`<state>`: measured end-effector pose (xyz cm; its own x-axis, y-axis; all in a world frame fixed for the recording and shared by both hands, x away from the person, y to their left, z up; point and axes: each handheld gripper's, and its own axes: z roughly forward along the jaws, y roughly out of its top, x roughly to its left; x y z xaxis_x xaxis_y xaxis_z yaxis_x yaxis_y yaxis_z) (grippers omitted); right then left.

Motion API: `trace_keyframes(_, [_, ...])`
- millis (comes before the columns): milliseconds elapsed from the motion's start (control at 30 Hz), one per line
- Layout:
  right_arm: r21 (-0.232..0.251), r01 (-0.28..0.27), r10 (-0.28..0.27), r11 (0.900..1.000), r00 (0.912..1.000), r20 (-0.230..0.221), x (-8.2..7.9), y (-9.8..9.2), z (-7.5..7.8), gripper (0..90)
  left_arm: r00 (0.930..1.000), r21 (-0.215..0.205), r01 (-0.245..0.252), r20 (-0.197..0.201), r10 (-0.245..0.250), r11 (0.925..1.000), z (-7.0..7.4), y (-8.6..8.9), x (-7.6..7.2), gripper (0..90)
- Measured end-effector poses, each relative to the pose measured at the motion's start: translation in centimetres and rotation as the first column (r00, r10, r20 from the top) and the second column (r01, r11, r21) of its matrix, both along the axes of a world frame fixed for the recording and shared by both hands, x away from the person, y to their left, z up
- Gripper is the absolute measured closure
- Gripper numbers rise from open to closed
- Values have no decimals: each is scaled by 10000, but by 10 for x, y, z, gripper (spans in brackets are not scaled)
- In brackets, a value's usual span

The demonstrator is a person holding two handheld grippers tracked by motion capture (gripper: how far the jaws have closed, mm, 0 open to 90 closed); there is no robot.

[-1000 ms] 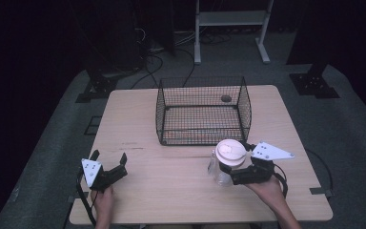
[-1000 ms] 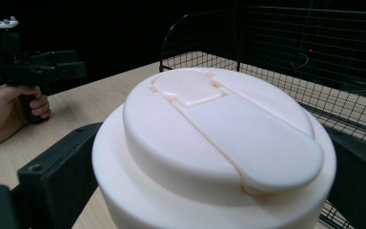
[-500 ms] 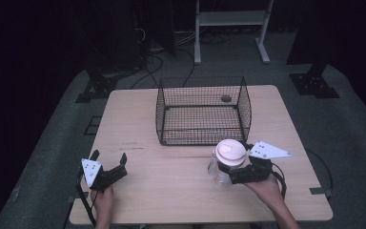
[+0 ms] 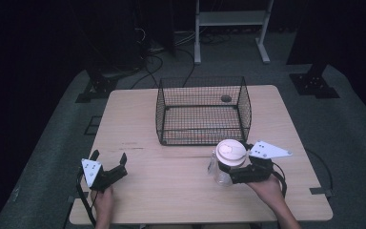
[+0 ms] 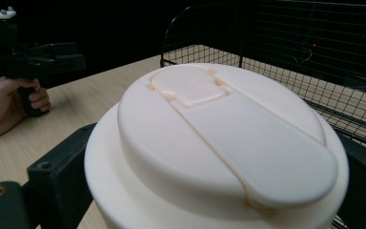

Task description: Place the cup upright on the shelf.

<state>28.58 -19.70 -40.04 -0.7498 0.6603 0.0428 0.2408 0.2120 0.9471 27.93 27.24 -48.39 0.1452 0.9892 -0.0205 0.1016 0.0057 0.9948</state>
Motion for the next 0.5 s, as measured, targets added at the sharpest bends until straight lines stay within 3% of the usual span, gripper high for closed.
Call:
trace_keyframes(167, [459,-20,19,9989,10000,26,2,-2,12,42,10000,-15,-7,-8,7,10000,0,0,0,0])
trace_keyframes(500, [551,35,-46,9985,9998,203,12,-1,40,42,10000,-36,-6,-16,6,10000,0,1,0,0])
